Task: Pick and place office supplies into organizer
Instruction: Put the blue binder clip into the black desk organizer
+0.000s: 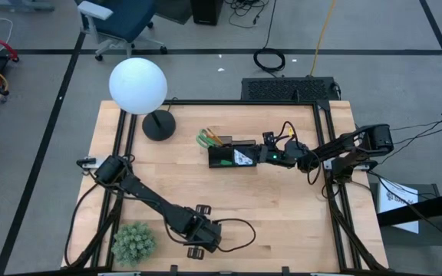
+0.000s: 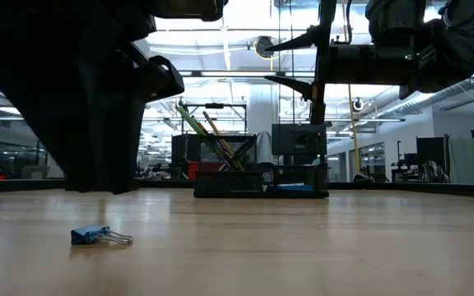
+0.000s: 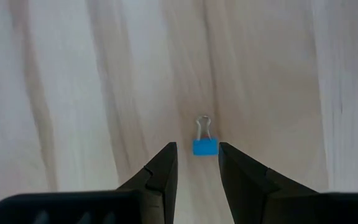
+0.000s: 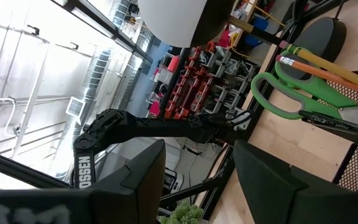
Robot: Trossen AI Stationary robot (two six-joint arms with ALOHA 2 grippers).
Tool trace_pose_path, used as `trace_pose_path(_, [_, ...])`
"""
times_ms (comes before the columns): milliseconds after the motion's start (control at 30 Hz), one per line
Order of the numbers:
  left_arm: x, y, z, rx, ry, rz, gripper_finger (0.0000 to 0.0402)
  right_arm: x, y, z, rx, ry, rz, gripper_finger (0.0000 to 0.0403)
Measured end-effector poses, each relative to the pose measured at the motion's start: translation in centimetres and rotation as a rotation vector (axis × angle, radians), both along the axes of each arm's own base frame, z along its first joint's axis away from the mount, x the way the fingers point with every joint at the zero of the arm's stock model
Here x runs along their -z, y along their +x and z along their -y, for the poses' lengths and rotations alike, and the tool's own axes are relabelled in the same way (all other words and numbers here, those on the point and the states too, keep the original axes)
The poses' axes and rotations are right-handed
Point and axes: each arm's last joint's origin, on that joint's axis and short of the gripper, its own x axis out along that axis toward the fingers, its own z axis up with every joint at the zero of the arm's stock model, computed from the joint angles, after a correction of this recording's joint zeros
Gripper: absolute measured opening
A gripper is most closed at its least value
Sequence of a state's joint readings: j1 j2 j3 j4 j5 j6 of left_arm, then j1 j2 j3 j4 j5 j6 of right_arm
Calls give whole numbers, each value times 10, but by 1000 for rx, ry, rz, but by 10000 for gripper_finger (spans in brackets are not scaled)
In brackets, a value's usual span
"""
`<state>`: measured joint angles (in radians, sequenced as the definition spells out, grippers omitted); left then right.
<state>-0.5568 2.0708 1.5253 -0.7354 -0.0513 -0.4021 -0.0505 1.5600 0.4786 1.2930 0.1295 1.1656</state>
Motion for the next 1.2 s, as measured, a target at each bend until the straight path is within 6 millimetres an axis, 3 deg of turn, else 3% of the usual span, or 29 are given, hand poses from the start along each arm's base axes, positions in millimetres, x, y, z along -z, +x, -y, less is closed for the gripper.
trace_pose_path(233, [0,-4,6,88,3,-4,117,0,0,0,0,0,0,181])
trace_pose_path(533, [0,-3,5,46,12,2,229,0,0,0,0,0,0,181])
trace_pose_path(700, [0,-3,4,58,16,4,264,0,0,0,0,0,0,181])
trace_pose_path(1200, [14,3,6,62,-7,-2,229,0,0,0,0,0,-5,181])
